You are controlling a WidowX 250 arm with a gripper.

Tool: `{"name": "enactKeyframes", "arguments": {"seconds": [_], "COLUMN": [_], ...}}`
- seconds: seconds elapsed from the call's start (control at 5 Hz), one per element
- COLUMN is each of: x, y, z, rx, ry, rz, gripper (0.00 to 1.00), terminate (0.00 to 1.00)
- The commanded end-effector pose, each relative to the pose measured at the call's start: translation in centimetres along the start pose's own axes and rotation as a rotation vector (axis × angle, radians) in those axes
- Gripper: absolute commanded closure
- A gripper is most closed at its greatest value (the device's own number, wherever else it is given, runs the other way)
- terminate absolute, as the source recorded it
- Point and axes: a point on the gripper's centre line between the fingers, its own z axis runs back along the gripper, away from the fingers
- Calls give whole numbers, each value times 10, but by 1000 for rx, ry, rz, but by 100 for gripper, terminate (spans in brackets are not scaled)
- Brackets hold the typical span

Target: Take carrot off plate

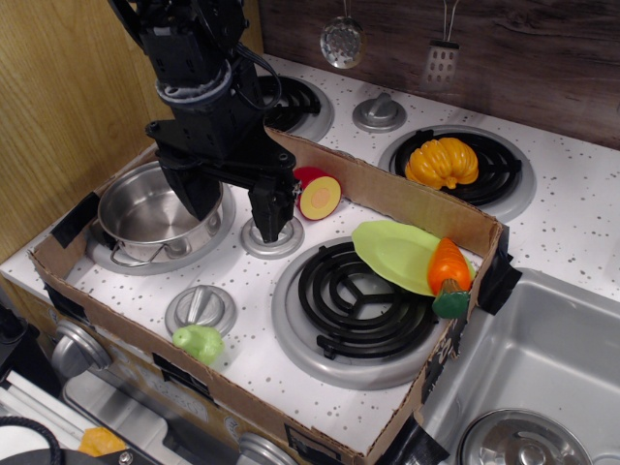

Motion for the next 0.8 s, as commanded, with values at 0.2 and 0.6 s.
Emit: {"name": "enactKeyframes", "arguments": {"seconds": [0.2, 0.6], "x": [16, 55], "y": [-17, -65], "z": [10, 11], "rx": [55, 97], "ry": [49, 87], "rz": [87, 165], "gripper": [0, 0], "terminate": [0, 0]}}
